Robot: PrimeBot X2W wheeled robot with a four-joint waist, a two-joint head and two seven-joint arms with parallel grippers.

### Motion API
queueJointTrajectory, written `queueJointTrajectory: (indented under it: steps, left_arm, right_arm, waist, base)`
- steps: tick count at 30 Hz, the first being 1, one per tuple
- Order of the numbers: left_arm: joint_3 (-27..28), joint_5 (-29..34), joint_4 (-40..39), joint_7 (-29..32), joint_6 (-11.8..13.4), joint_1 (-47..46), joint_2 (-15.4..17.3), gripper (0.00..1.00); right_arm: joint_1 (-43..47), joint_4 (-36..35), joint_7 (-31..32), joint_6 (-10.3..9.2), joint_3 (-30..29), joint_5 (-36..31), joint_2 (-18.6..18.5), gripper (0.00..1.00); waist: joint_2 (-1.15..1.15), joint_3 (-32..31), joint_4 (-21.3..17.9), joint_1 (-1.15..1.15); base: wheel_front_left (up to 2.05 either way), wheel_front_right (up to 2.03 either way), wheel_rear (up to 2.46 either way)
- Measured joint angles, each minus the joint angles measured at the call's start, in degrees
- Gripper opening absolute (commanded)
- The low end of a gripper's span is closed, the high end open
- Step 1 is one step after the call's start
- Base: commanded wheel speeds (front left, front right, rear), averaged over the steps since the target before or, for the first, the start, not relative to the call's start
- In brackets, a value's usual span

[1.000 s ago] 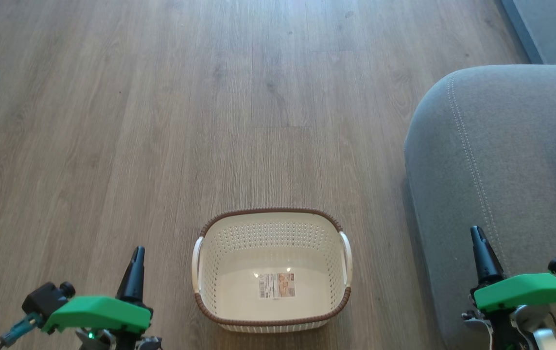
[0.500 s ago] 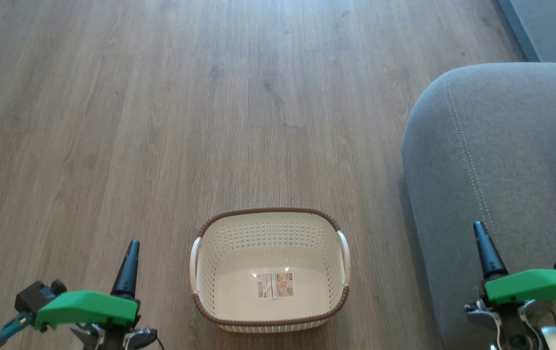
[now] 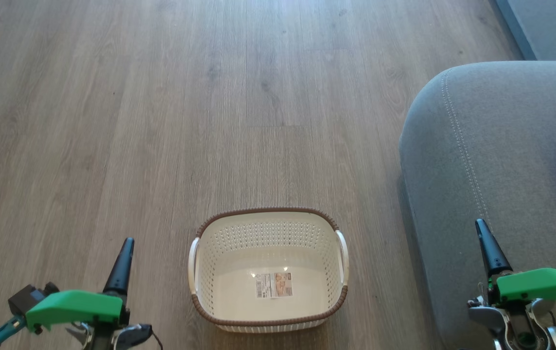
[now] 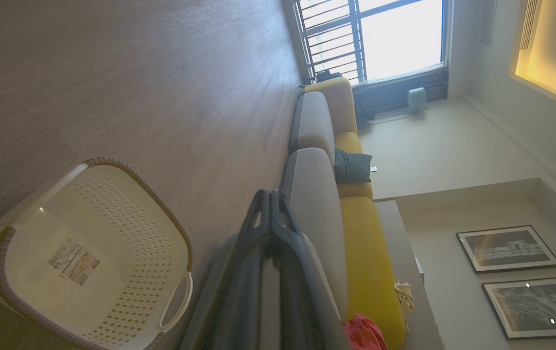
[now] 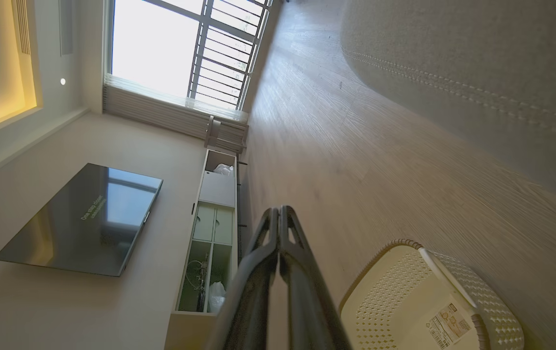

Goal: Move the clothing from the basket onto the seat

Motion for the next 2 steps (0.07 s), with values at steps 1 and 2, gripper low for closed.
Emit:
queueJointTrajectory:
  steps: [1, 2]
  left_arm:
    - [0.07, -0.53, 0.05, 0.19, -0.02, -0.15, 0.00, 0.00]
    - [0.07, -0.53, 0.05, 0.19, -0.02, -0.15, 0.00, 0.00]
  right_arm:
    - [0.00, -0.01, 0.41, 0.00, -0.07, 0.69, 0.01, 0.00]
    - [0.00, -0.01, 0.41, 0.00, -0.07, 0.69, 0.01, 0.00]
  waist:
    - [0.00, 0.00, -0.03, 0.00]
    - [0.00, 0.00, -0.03, 0.00]
  base:
    - [0.00, 0.00, 0.00]
    - [0.00, 0.00, 0.00]
